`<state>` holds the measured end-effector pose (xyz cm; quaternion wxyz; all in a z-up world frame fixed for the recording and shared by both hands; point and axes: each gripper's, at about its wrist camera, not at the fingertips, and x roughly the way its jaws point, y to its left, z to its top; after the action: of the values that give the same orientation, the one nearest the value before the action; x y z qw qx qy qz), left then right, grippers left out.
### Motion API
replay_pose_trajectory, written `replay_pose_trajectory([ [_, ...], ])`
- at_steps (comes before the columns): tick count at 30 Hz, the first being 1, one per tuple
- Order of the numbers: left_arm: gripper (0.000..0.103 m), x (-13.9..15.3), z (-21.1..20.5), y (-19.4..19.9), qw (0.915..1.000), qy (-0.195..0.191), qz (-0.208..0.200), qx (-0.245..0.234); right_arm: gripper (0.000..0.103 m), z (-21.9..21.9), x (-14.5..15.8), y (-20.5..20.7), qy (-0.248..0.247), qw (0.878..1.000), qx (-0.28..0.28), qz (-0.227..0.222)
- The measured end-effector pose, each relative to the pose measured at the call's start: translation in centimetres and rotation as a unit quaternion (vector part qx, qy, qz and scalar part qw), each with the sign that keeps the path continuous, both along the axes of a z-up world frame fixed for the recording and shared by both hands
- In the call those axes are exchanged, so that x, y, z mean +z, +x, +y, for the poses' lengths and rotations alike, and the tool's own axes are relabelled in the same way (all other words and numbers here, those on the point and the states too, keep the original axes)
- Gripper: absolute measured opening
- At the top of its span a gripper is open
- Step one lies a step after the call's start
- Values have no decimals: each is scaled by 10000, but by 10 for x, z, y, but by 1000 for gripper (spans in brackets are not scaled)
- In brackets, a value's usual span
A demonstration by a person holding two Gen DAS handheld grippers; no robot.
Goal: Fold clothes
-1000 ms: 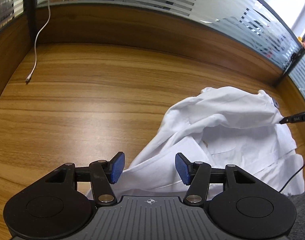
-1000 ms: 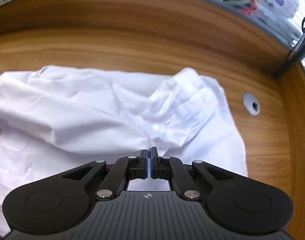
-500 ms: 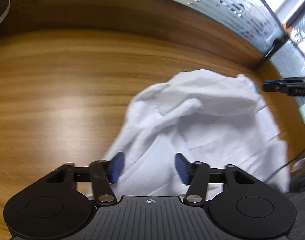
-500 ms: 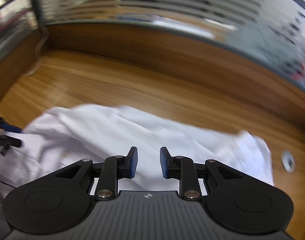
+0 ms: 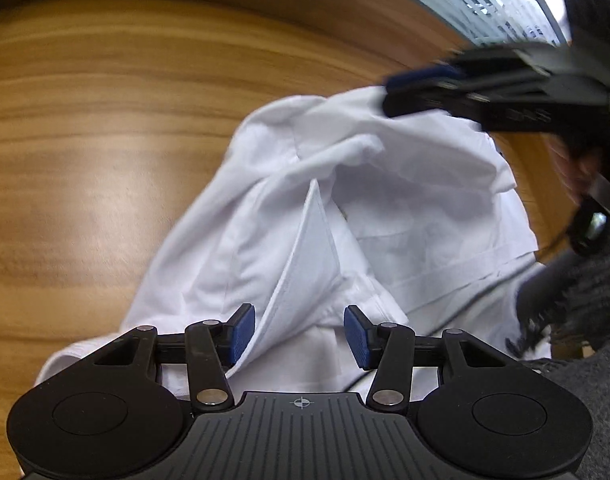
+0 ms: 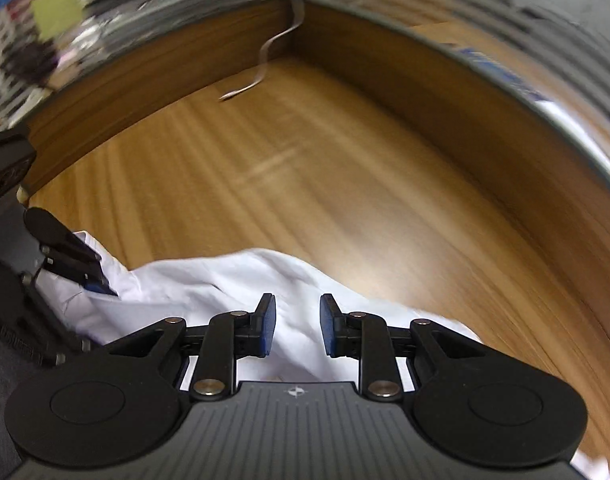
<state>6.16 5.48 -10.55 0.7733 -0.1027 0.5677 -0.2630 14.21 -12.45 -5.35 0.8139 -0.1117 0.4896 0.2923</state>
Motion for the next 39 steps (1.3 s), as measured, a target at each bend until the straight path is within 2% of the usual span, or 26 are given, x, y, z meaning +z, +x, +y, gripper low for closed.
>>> replay_pose_trajectory([
  [2, 51, 1, 1, -2, 10000, -10, -28, 14, 19, 18, -13, 13, -3, 9997, 176, 195],
  [6, 51, 15, 14, -4, 9992, -103, -292, 235, 18, 48, -39, 25, -209, 9967, 534, 575],
  [11, 51, 31, 32, 1, 9947, -15, -766, 689, 18, 51, -53, 10, -378, 9937, 709, 783],
  [13, 51, 30, 33, 6, 9940, -17, -779, 767, 19, 50, -55, 2, -470, 9931, 742, 781],
  [16, 51, 21, 33, 17, 9944, 98, -730, 752, 19, 47, -50, -11, -556, 9935, 822, 563],
  [18, 51, 14, 30, 23, 9949, 214, -709, 682, 21, 47, -42, -20, -671, 9933, 908, 230],
  [19, 51, 11, 28, 26, 9952, 245, -697, 640, 24, 47, -37, -24, -753, 9921, 1000, 17],
  [20, 51, 9, 26, 29, 9955, 265, -686, 595, 31, 47, -32, -27, -827, 9903, 1098, -201],
  [23, 51, 4, 22, 30, 9961, 320, -686, 457, 39, 44, -22, -31, -1011, 9828, 1389, -676],
  [28, 51, 1, 18, 31, 9965, 359, -691, 315, 38, 39, -32, -23, -1484, 9676, 1964, -569],
  [31, 51, -1, 18, 31, 9965, 357, -671, 360, 37, 44, -45, -26, -1906, 9493, 2420, -634],
  [33, 51, -1, 18, 31, 9964, 348, -657, 414, 23, 46, -56, -28, -2219, 9349, 2658, -780],
  [34, 51, 1, 18, 30, 9962, 360, -680, 418, 2, 46, -60, -27, -2341, 9304, 2701, -811],
  [36, 51, 5, 18, 28, 9953, 416, -768, 411, 1, 43, -57, -25, -2389, 9284, 2673, -975],
  [39, 52, 10, 16, 28, 9934, 519, -961, 356, 1, 31, -31, -12, -1995, 9453, 2304, -1164],
])
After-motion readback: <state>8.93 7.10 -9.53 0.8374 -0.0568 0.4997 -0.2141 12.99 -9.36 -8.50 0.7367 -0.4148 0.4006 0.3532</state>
